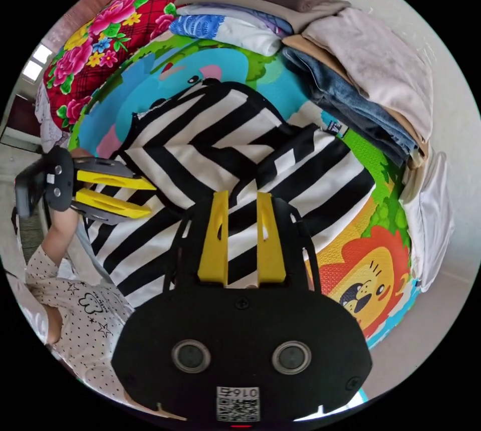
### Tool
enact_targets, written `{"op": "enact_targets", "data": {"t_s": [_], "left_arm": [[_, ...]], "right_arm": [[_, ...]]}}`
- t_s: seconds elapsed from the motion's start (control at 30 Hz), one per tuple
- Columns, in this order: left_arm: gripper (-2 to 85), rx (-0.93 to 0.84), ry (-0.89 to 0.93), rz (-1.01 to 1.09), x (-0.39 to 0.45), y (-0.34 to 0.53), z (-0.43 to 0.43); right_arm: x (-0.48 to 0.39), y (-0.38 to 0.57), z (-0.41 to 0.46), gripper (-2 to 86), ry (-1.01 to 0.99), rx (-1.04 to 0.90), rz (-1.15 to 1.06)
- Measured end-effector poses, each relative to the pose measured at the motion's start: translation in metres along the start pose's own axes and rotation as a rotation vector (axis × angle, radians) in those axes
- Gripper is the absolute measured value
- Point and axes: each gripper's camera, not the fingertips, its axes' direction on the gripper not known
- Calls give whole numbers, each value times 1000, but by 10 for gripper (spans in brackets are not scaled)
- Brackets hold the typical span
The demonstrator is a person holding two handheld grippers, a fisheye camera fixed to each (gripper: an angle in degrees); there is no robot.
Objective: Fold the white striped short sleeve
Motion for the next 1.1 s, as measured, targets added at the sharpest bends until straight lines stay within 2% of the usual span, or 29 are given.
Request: {"op": "enact_targets", "data": {"t_s": [0.07,0.17,0.33,0.53,0.7,0.83,0.97,1.1], "left_arm": [[8,-40,-25,-19,0,-1,3],[3,-20,7,-54,-3,2,-3],[65,53,-76,-110,-8,15,-21],[89,102,-19,-80,-9,26,-27],[6,39,-237,-217,-31,43,-26],[-6,80,-164,-296,-59,66,-36],[-7,151,-26,-579,-120,112,-51],[-1,153,57,-713,-160,150,-48]], "right_arm": [[15,-1,2,26,36,-27,42],[35,-1,-14,12,-37,16,56],[69,-4,-50,5,-170,97,99],[108,-13,-82,3,-368,193,169],[126,-23,-96,4,-441,236,199],[131,-33,-100,5,-423,245,215],[135,-61,-88,10,-430,250,252],[129,-97,-54,22,-433,203,288]]}}
